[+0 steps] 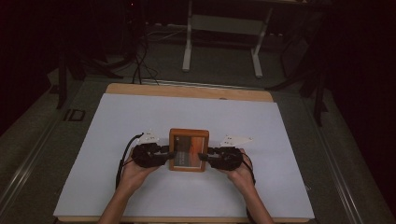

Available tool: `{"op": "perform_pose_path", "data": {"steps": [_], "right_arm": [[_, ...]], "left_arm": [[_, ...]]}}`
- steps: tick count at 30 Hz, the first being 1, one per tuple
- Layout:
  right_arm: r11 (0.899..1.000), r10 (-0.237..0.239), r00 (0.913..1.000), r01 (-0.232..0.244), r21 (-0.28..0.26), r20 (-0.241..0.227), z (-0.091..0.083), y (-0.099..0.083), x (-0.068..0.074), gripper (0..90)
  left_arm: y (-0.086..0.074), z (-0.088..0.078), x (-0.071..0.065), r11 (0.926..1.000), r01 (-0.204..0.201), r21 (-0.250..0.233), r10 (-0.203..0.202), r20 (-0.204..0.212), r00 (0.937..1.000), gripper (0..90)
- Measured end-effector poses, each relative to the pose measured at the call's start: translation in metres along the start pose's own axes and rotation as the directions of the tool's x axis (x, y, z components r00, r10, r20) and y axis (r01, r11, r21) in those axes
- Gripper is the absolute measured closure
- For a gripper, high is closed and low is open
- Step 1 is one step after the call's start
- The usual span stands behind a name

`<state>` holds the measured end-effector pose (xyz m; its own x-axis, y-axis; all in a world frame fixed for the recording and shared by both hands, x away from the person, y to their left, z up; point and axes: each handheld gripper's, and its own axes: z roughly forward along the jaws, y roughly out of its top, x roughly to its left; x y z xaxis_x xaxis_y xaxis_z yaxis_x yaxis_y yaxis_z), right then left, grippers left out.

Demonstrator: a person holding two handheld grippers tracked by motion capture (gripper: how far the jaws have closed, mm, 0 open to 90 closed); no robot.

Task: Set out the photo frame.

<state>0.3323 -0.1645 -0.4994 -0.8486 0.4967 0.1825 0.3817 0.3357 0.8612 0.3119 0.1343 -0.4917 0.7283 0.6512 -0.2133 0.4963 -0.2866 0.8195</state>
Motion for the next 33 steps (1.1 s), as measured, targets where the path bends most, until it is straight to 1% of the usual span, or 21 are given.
{"op": "perform_pose_path", "data": {"steps": [3,4,5,8,9,10,13,17,25,29,31,33], "right_arm": [[1.000,0.008,1.0000,-0.008,-0.007,-0.002,0.0008,-0.0008,-0.0014,62.5],[1.000,0.028,0.9996,-0.028,-0.015,-0.001,0.0020,-0.0018,-0.0034,62.3],[1.000,0.028,0.9996,-0.028,-0.015,-0.001,0.0020,-0.0018,-0.0034,62.3],[0.999,0.048,0.9988,-0.048,-0.024,0.010,0.0048,-0.0026,-0.0054,61.2],[0.999,0.048,0.9988,-0.048,-0.024,0.010,0.0048,-0.0026,-0.0054,61.2],[0.998,0.055,0.9984,-0.055,-0.029,0.012,0.0057,-0.0028,-0.0061,61.1],[0.997,0.075,0.9971,-0.075,-0.030,0.011,0.0076,-0.0032,-0.0088,61.0],[0.997,0.075,0.9971,-0.074,-0.027,0.011,0.0073,-0.0037,-0.0092,61.2],[0.998,0.064,0.9979,-0.064,-0.020,0.010,0.0070,-0.0028,-0.0090,61.0],[0.998,0.064,0.9979,-0.063,-0.021,0.013,0.0072,-0.0027,-0.0090,60.6],[0.998,0.055,0.9983,-0.054,-0.015,0.022,0.0073,-0.0018,-0.0084,59.4],[0.998,0.055,0.9981,-0.055,-0.013,0.026,0.0075,-0.0014,-0.0078,59.4]], "left_arm": [[-0.0005,0.0016,0.0015,0.9999,0.007,-0.007,-0.007,-0.001,1.0000,63.5],[-0.0006,0.0026,0.0024,0.9998,0.014,-0.011,-0.014,-0.001,0.9999,63.4],[-0.0007,0.0036,0.0031,0.9997,0.020,-0.014,-0.020,-0.003,0.9998,63.4],[-0.0003,0.0055,0.0027,0.9996,0.027,-0.010,-0.027,-0.027,0.9993,63.3],[-0.0003,0.0055,0.0027,0.9996,0.027,-0.010,-0.027,-0.027,0.9993,63.3],[-0.0003,0.0062,0.0027,0.9995,0.029,-0.007,-0.029,-0.035,0.9989,63.3],[-0.0005,0.0074,0.0036,0.9993,0.038,-0.006,-0.038,-0.042,0.9984,63.4],[0.0001,0.0070,0.0022,0.9991,0.041,0.005,-0.041,-0.052,0.9978,63.8],[0.0006,0.0055,0.0019,0.9986,0.051,0.013,-0.050,-0.050,0.9975,64.8],[0.0008,0.0055,0.0014,0.9984,0.055,0.015,-0.054,-0.050,0.9973,64.9],[0.0010,0.0049,0.0014,0.9982,0.058,0.018,-0.057,-0.046,0.9973,65.1],[0.0010,0.0049,0.0014,0.9982,0.058,0.018,-0.057,-0.046,0.9973,65.1]]}}
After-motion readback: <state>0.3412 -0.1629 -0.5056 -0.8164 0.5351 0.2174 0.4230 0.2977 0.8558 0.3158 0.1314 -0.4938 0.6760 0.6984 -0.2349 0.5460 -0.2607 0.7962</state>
